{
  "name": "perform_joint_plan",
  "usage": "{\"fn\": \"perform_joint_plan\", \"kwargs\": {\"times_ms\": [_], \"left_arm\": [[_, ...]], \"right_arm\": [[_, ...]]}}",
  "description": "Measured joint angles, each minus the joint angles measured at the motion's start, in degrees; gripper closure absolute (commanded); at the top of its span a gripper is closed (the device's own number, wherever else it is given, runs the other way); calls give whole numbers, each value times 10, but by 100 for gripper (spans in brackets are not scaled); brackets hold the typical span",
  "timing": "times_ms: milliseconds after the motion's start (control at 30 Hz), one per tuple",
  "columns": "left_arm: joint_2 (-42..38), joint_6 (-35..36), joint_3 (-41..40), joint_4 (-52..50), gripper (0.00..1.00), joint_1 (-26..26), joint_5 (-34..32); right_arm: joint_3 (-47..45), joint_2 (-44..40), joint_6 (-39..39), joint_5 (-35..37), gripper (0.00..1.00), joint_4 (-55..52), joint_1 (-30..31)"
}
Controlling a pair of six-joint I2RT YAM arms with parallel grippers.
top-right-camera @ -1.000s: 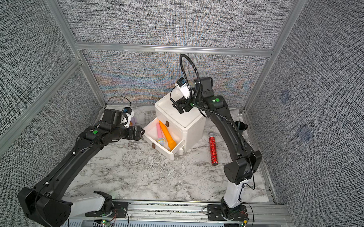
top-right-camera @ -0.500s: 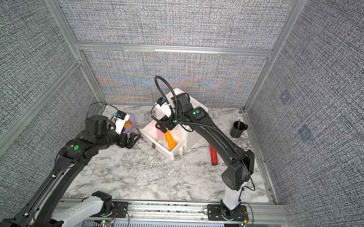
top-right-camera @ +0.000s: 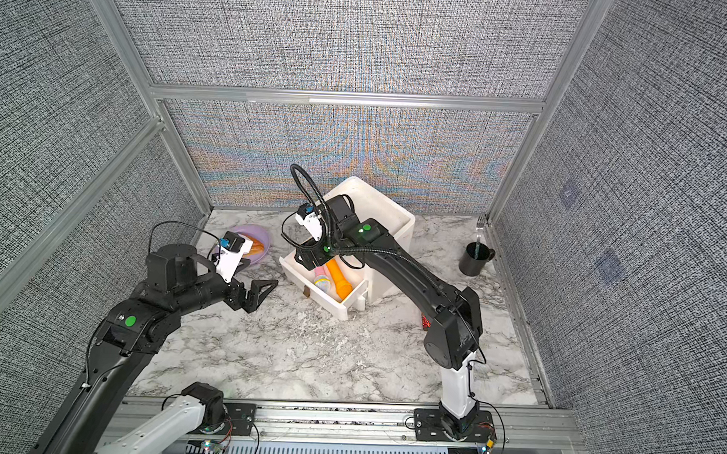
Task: Take the microphone out of the drawer
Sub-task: Pick up the microphone from the drawer.
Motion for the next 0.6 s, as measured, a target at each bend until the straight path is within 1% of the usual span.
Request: {"fn": "perform_joint_plan", "kwargs": {"times_ms": [133, 367, 433, 600], "left_arm": [[-7, 2, -6, 6, 0, 1, 10], [-25, 2, -18, 12, 0, 1, 24], [-29, 2, -21, 17, 0, 1, 29], [-29, 2, -22, 23, 0, 2, 34]], "right_arm": [[11, 27, 16, 19, 24, -4, 6], [28, 74, 38, 53, 41, -8, 4], [33, 86, 45, 56, 43, -9, 4], [33, 104, 56, 73, 44, -9, 4]]}}
